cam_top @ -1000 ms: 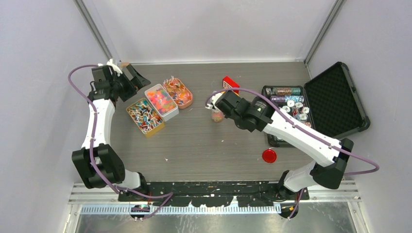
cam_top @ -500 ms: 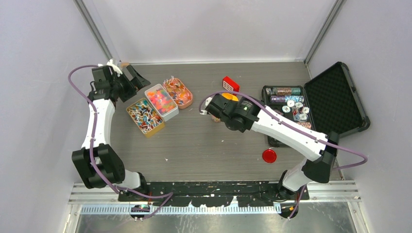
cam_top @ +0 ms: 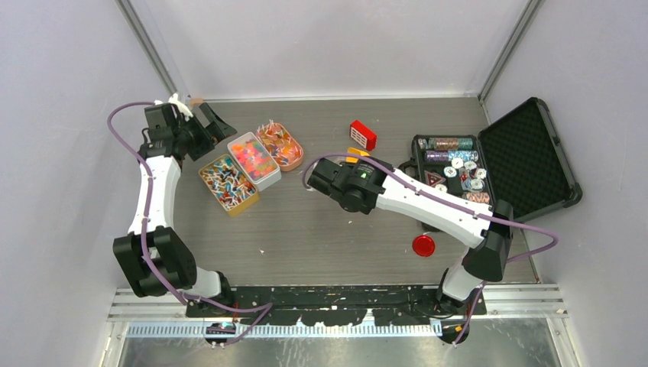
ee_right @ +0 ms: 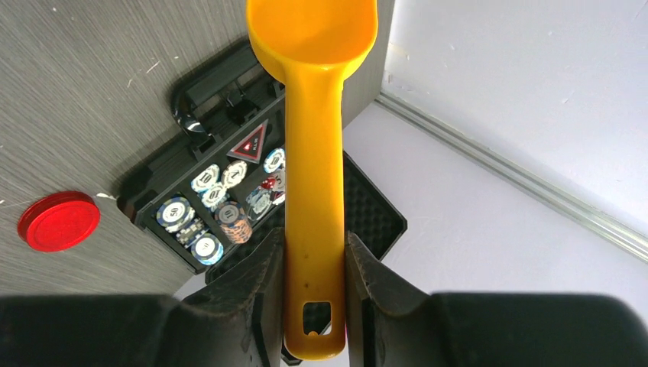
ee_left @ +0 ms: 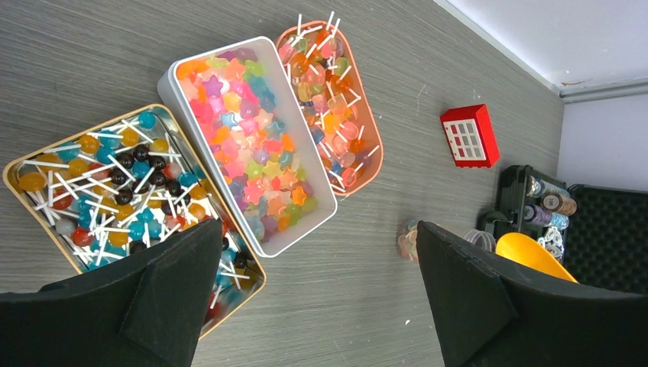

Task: Pack the candies
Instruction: Place the fake candies in the packing bottle.

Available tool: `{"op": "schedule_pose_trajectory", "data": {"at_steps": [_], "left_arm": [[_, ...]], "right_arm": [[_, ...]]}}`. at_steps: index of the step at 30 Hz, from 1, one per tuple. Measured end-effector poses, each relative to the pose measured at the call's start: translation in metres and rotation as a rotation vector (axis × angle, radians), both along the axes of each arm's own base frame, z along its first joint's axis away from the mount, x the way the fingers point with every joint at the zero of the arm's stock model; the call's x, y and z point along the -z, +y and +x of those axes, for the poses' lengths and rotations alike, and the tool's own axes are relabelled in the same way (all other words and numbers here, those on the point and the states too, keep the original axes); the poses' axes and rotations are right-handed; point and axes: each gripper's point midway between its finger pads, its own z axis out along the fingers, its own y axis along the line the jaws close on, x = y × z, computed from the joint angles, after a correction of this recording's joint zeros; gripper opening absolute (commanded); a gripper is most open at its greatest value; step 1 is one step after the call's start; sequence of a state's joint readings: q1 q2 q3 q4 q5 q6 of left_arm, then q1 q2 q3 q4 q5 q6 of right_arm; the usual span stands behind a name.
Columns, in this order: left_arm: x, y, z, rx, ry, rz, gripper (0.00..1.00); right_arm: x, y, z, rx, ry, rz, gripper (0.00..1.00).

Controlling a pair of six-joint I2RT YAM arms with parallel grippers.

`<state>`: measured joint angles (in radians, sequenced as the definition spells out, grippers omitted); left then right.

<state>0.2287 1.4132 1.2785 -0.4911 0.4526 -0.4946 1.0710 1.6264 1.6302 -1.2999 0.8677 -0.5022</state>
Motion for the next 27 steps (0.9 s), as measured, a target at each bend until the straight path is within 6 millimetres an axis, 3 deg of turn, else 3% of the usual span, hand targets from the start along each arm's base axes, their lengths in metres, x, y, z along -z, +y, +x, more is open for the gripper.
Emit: {"op": "schedule_pose_trajectory", "data": {"at_steps": [6, 14, 18, 23, 27], "left_arm": [[0.0, 0.0, 0.0, 0.005, -0.001, 0.005, 0.99], [-0.011, -0.021, -0.004, 0.089, -0.022, -0.095, 0.8], [-0.025, -0.054, -0.007, 0.187, -0.045, -0.185, 0.78], [-0.044, -0.116, -0.027, 0.397, -0.046, -0.252, 0.76], [-0.062, -0.149, -0.038, 0.519, -0.075, -0.371, 0.66]], "right_arm": [[-0.006, 0.001, 0.001, 0.007, -0.013, 0.005, 0.0], [-0.017, 0.01, -0.002, 0.009, -0.004, 0.133, 0.0], [-0.024, 0.021, -0.012, -0.024, 0.036, 0.298, 0.0], [-0.045, 0.034, -0.02, -0.079, 0.054, 0.565, 0.0], [-0.053, 0.039, -0.025, -0.112, 0.077, 0.723, 0.0]]}}
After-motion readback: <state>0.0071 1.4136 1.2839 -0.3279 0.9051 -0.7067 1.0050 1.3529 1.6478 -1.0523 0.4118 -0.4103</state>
